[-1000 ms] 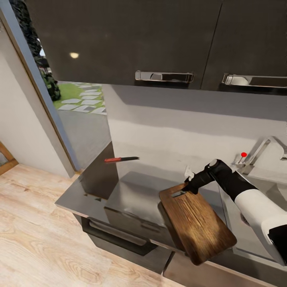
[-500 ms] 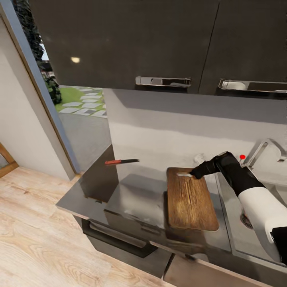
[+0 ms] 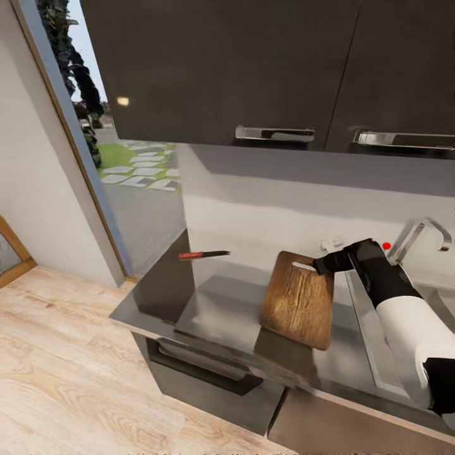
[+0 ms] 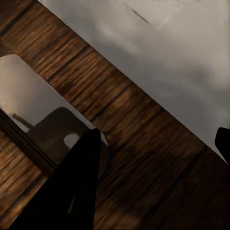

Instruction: In the kitchen, take the Vidalia onion out of the sink, dice it on the chopping board with the paring knife, put the diced onion into the bowl on the countertop, then place both the paring knife and the chopping board into the sink.

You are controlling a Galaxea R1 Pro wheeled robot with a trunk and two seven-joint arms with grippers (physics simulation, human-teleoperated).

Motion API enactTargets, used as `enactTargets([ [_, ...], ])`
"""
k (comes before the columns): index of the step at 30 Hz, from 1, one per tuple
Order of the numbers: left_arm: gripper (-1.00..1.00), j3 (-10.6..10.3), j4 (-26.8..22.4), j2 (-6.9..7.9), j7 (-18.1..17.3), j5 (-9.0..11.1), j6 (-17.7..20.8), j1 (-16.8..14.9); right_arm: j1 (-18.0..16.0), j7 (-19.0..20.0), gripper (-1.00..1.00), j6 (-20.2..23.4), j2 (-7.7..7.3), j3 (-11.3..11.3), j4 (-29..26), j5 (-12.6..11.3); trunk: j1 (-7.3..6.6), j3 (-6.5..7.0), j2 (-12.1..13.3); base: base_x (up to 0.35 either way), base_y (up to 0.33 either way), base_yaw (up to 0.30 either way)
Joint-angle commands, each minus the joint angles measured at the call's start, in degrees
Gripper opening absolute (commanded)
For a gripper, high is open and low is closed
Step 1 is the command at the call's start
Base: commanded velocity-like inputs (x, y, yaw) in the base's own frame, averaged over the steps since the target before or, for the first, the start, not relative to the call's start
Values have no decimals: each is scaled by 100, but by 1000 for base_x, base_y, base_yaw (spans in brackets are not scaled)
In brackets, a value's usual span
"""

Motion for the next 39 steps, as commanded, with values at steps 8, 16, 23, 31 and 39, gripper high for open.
enactTargets([
  [8, 100, 3, 7, -1, 0, 1, -20, -3, -5, 33, -100, 19, 83, -969, 59, 31, 2, 62, -12, -131, 119, -48],
  [16, 100, 8, -143, -24, 0, -24, -29, -4, -5, 38, -100, -108, 102, -1223, 338, 23, 2, 137, -12, -9, 7, -94],
  [23, 100, 9, -376, -22, 0, -19, -31, -3, -5, -193, -100, -156, 109, -1916, 392, 29, 2, 199, -12, 0, 0, -120],
  [31, 100, 0, -374, -43, 0, -17, -32, -3, -5, -1403, -100, -137, 229, -2309, 304, 31, 2, 264, -12, 0, 0, -100],
  [39, 100, -8, -363, -45, 0, -17, -102, -2, -5, -1664, -100, -118, 505, -2315, 287, 29, 2, 275, -12, 0, 0, -16],
])
